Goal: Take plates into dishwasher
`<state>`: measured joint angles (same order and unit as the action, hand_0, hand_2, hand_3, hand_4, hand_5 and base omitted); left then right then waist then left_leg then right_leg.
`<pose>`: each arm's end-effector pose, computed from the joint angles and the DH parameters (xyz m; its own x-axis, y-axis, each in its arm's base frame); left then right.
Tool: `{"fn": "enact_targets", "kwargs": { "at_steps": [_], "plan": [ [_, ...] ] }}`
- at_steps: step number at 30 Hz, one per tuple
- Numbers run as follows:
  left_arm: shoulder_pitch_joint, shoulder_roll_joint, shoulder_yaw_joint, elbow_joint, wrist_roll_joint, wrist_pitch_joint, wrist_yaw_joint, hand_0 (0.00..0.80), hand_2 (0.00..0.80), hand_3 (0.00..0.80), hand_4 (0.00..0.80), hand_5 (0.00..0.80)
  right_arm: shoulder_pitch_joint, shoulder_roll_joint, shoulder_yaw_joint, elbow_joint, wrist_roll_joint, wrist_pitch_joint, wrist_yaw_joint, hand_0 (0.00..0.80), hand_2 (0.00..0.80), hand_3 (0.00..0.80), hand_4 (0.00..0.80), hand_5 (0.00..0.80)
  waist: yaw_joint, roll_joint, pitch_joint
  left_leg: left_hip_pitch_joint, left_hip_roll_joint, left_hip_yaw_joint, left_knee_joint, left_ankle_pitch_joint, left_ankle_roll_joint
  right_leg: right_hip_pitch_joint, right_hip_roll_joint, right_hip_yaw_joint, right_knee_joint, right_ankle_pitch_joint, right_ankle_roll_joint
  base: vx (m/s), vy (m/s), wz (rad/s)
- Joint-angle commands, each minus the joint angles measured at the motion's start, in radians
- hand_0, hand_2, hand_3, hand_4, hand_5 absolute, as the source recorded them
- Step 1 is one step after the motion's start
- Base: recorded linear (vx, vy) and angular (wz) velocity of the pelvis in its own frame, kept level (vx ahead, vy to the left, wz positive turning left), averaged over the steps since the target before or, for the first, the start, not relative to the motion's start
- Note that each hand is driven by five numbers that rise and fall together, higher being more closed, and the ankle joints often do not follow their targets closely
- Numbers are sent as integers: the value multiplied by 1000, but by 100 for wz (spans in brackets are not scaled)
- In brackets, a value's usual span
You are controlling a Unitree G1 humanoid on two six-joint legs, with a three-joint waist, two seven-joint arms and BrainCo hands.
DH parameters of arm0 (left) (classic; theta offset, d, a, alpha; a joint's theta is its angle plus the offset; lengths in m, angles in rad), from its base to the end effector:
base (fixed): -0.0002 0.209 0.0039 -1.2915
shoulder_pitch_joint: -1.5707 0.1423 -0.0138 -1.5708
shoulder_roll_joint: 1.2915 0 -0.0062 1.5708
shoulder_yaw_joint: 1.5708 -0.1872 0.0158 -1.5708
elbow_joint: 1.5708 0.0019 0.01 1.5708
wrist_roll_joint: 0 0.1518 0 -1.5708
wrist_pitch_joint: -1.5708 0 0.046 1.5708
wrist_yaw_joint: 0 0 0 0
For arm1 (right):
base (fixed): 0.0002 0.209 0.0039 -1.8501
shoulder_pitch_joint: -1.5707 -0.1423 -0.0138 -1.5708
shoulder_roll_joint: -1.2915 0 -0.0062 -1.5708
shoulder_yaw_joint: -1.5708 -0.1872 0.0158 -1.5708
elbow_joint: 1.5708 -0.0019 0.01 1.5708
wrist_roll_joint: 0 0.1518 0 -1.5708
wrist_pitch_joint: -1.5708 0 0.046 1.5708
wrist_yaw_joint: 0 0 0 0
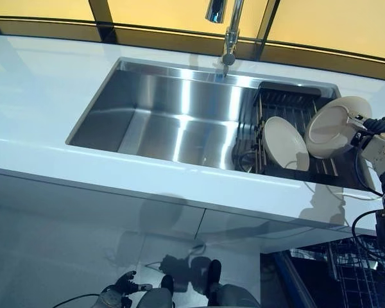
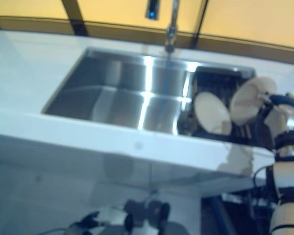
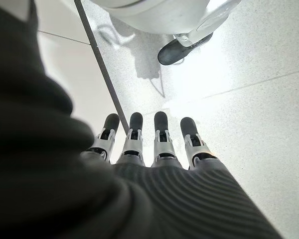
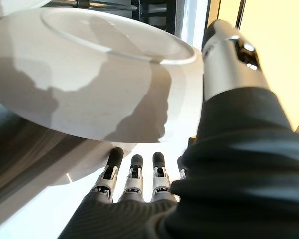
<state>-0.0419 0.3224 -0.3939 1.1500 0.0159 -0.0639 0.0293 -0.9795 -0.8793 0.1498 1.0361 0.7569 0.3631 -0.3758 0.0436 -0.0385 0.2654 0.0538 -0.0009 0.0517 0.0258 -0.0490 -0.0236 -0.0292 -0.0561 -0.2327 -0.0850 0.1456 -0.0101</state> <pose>0.1039 0.2316 -0.1212 0.4781 0.1298 -0.8686 0.3812 0.8603 0.3384 0.3266 -0.3502 0.2016 0.6816 -0.6889 -0.2467 0.7028 0.7102 -0.0413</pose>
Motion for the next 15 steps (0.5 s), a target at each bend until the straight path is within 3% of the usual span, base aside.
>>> {"fn": "enact_targets", "kwargs": {
  "at_steps": [1,15],
  "plan": [
    [5,1,-88,7,-18,-2,7,0,0,0,0,0,-65,-19,50,-5,-2,-16,35,0,0,0,0,0,39,-6,4,-88,-10,33,98,-6,-14,39,17,19,121,-172,9,0,0,0],
    [-3,9,-84,2,-18,1,4,0,0,0,0,0,-81,-33,74,-11,7,35,143,0,0,0,0,0,40,-16,8,-93,-5,35,92,0,-13,37,22,21,114,-167,8,0,0,0]
  ]
}}
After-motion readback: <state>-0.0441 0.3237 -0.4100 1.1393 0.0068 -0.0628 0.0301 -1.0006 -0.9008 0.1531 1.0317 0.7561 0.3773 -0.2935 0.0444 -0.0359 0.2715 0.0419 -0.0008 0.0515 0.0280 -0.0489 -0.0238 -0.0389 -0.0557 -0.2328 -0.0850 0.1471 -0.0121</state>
